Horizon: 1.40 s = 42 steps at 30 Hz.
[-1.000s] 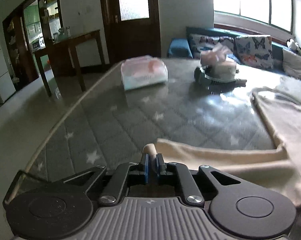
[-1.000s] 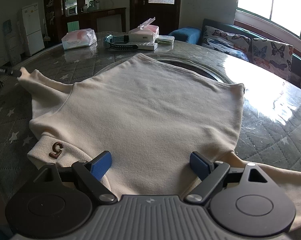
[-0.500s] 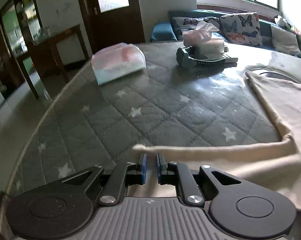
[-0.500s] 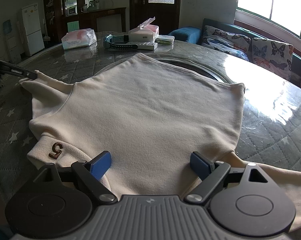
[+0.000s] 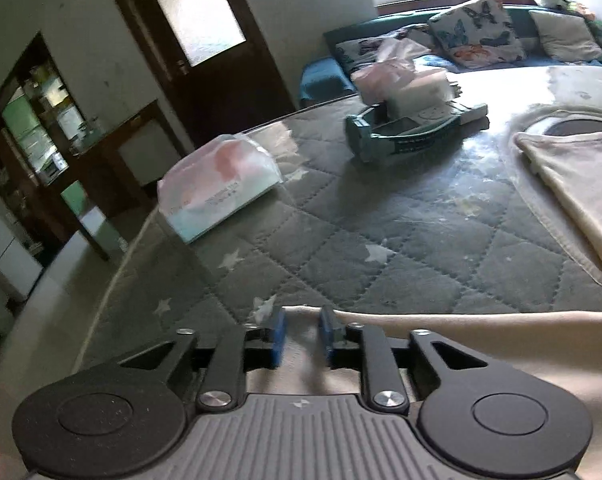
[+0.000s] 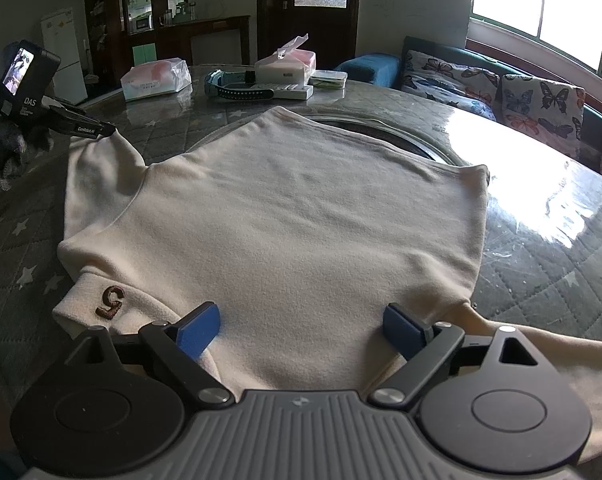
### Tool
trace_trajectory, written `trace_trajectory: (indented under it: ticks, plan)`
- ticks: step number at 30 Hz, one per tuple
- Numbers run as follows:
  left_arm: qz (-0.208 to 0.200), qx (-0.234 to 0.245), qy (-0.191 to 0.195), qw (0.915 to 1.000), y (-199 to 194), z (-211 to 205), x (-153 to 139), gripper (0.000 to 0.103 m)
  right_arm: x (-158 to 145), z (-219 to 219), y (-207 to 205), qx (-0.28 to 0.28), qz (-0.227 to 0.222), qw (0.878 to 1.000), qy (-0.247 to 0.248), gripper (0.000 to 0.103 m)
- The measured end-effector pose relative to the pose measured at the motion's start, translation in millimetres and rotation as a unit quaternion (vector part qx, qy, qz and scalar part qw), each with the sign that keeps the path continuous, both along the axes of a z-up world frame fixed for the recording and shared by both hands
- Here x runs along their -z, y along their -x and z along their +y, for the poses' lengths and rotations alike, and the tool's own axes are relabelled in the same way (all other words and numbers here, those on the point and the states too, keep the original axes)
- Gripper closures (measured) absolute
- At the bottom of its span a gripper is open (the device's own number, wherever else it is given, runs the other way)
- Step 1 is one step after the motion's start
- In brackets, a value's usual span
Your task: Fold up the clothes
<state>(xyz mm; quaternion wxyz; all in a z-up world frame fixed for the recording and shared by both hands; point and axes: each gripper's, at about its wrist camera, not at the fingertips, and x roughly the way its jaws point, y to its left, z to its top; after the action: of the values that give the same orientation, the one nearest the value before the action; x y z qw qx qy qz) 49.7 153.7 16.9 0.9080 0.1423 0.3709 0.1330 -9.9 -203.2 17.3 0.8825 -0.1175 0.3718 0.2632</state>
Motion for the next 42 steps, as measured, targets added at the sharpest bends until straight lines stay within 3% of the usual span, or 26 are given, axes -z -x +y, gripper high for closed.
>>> trace_trajectory:
  ticks: [4,9,13,22,32,37,42]
  plan:
    - [-0.012,-0.01,0.03,0.9994,12,-9,-14,0.073,0,0,0,-0.001,0.0,1.0,0.001,0.011]
    - [-0.026,0.046,0.121,0.9913,40,-47,-30,0.073,0,2,0,0.002,-0.001,1.0,0.002,0.01]
    - [-0.023,0.057,0.137,0.9886,42,-62,-25,0.074,1,3,0,0.004,-0.002,1.0,0.002,0.01]
    - [-0.017,0.082,0.175,0.981,46,-94,-13,0.086,1,3,0,0.006,-0.004,1.0,0.002,0.009]
    - [-0.021,0.093,0.226,0.9695,42,-111,-15,0.084,1,3,0,0.006,-0.005,1.0,0.0,0.009]
    - [-0.005,0.082,0.198,0.9767,27,-120,-8,0.084,1,3,0,0.006,-0.005,1.0,0.001,0.009]
    - [-0.009,0.073,0.205,0.9761,30,-114,-7,0.083,1,3,1,0.006,-0.005,1.0,0.001,0.009]
